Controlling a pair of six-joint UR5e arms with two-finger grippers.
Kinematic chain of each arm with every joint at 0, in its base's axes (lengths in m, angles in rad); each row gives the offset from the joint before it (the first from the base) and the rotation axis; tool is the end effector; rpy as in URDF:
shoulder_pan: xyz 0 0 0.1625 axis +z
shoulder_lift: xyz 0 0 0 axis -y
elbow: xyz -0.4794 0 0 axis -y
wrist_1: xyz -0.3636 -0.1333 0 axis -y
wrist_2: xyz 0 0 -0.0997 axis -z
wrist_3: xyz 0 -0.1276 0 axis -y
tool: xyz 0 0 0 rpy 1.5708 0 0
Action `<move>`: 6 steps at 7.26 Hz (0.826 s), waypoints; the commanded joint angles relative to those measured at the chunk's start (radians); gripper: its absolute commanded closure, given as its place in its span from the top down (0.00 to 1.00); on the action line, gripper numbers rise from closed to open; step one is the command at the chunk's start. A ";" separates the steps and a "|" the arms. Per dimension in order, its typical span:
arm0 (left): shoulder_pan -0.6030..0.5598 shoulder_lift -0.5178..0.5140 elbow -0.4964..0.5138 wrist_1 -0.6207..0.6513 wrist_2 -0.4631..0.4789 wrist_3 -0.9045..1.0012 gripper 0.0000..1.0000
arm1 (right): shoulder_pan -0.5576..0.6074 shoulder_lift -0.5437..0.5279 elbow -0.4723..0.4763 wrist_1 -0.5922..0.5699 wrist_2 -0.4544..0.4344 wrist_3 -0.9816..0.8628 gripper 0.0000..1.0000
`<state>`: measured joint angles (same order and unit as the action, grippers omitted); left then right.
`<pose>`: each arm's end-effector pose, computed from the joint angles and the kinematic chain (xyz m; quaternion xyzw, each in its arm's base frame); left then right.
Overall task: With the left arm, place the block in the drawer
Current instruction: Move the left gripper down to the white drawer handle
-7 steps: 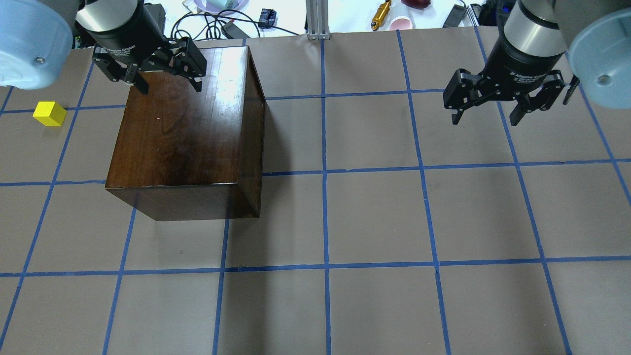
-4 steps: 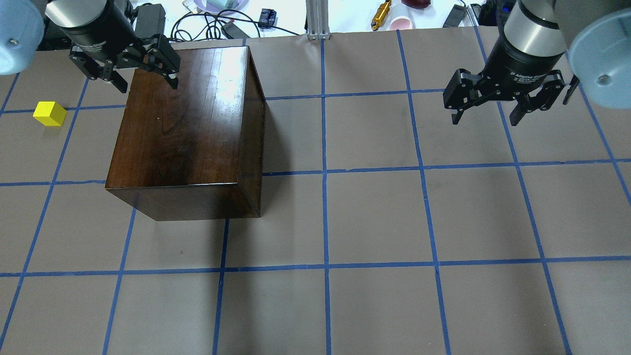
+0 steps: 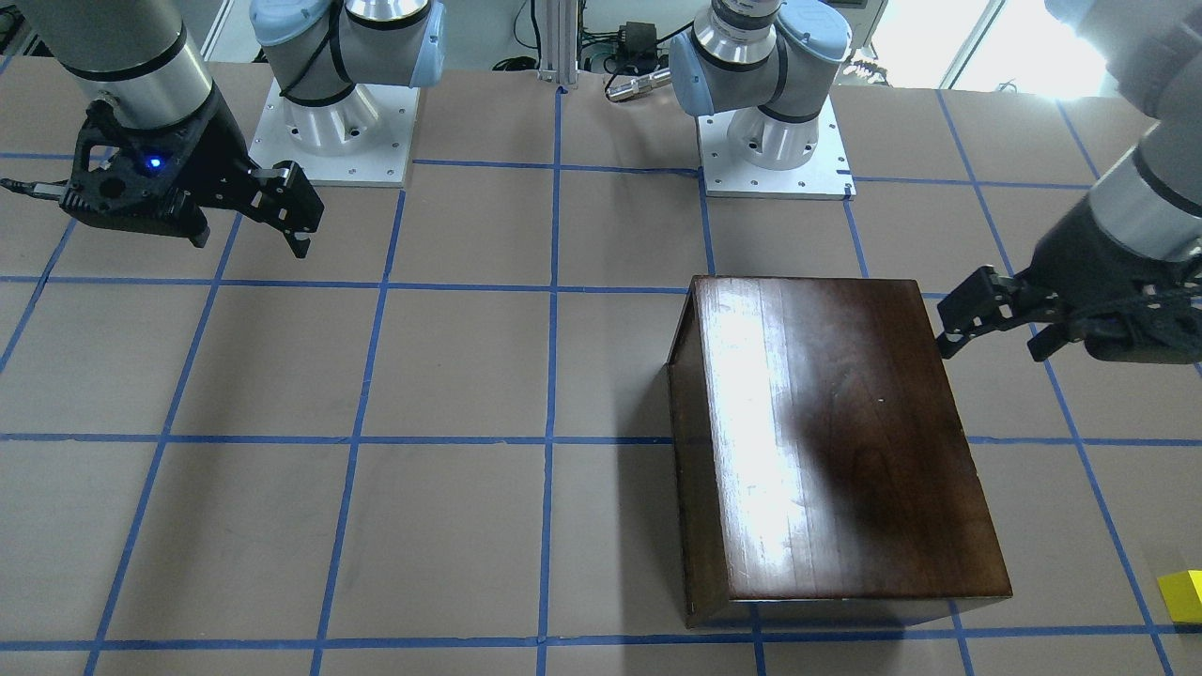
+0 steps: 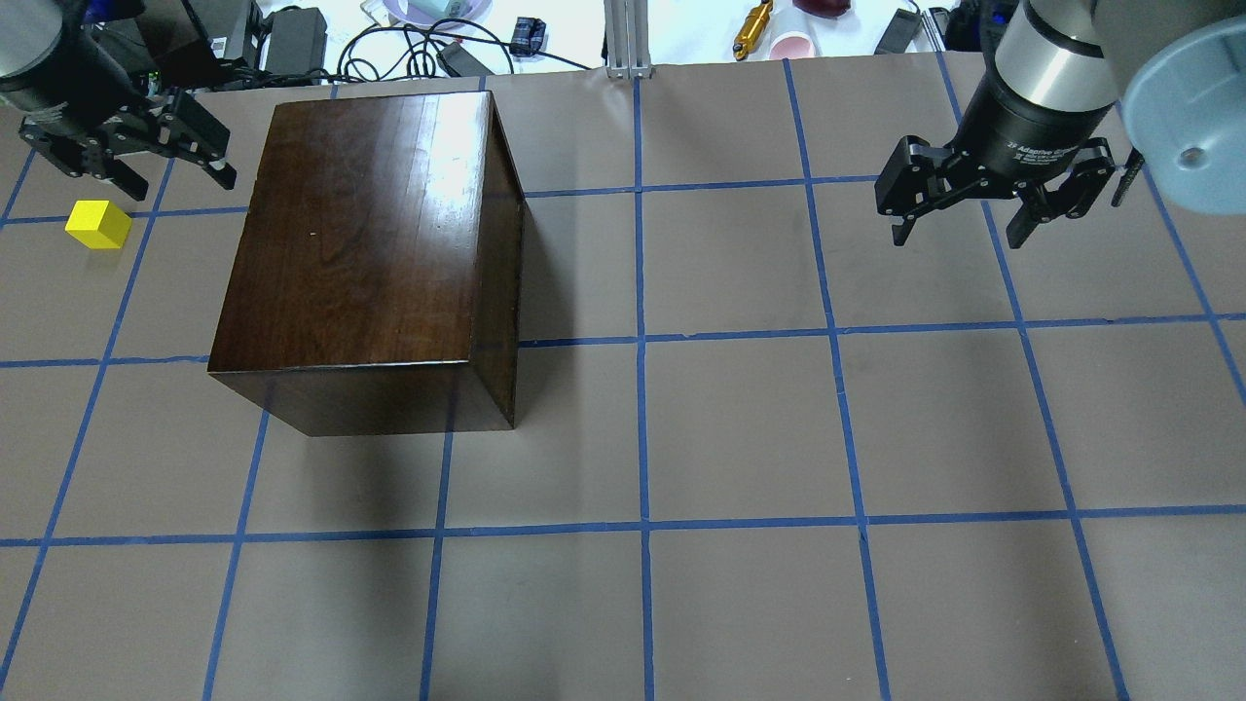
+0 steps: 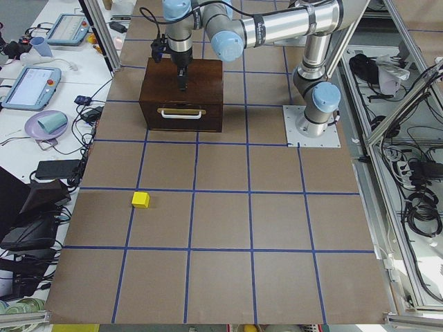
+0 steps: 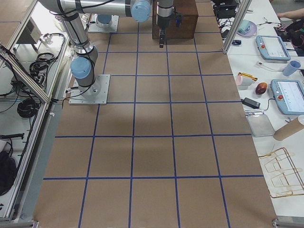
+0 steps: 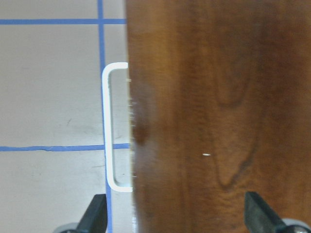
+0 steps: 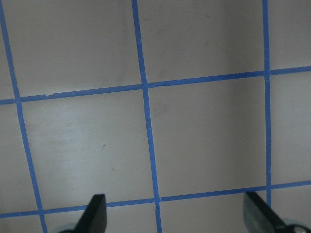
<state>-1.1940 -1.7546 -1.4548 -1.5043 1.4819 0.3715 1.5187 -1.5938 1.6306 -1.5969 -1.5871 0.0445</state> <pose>0.0679 -0.5646 0.4820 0.0027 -0.9990 0.0156 0.0416 0.1076 -0.4569 0.4998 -0.0482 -0.9988 -0.0054 0.0081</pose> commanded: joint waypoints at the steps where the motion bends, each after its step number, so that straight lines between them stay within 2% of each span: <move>1: 0.094 -0.060 0.031 -0.007 -0.006 0.128 1.00 | 0.000 0.000 0.000 0.000 -0.001 0.000 1.00; 3: 0.102 -0.129 0.042 -0.013 -0.012 0.161 1.00 | 0.000 0.000 0.000 0.000 0.001 0.000 1.00; 4: 0.116 -0.153 0.039 -0.011 -0.049 0.215 1.00 | 0.000 0.000 0.000 0.000 0.001 0.000 1.00; 6: 0.128 -0.216 0.034 -0.013 -0.092 0.207 1.00 | 0.000 0.000 0.000 0.000 0.001 0.000 1.00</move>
<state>-1.0730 -1.9355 -1.4168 -1.5160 1.4127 0.5748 1.5187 -1.5938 1.6307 -1.5969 -1.5862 0.0445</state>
